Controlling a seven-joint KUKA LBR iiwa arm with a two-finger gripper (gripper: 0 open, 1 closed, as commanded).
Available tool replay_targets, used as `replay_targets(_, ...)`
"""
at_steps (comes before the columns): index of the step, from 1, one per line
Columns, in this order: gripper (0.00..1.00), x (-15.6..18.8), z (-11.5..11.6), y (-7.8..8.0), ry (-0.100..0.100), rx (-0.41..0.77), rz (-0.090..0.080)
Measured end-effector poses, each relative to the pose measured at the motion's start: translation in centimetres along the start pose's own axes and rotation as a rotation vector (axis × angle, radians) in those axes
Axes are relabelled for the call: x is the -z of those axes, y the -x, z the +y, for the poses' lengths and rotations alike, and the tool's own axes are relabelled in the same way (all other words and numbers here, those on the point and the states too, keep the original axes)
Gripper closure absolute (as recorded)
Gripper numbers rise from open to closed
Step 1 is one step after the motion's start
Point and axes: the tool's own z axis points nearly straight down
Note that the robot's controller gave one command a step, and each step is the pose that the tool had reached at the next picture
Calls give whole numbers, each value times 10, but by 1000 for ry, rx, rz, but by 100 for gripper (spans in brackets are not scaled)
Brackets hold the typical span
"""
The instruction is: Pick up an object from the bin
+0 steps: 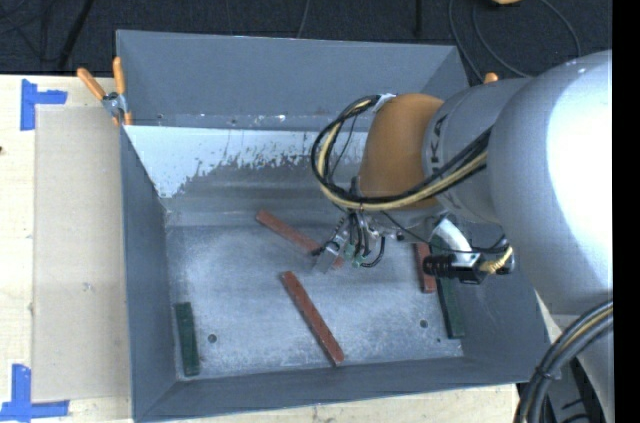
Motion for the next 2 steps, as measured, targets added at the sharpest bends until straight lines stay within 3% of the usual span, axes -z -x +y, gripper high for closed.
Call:
replay_targets(1, 100, 0, 0, 0, 0, 1, 0)
replay_targets(2, 100, 202, 23, 5, -3, -11, 3)
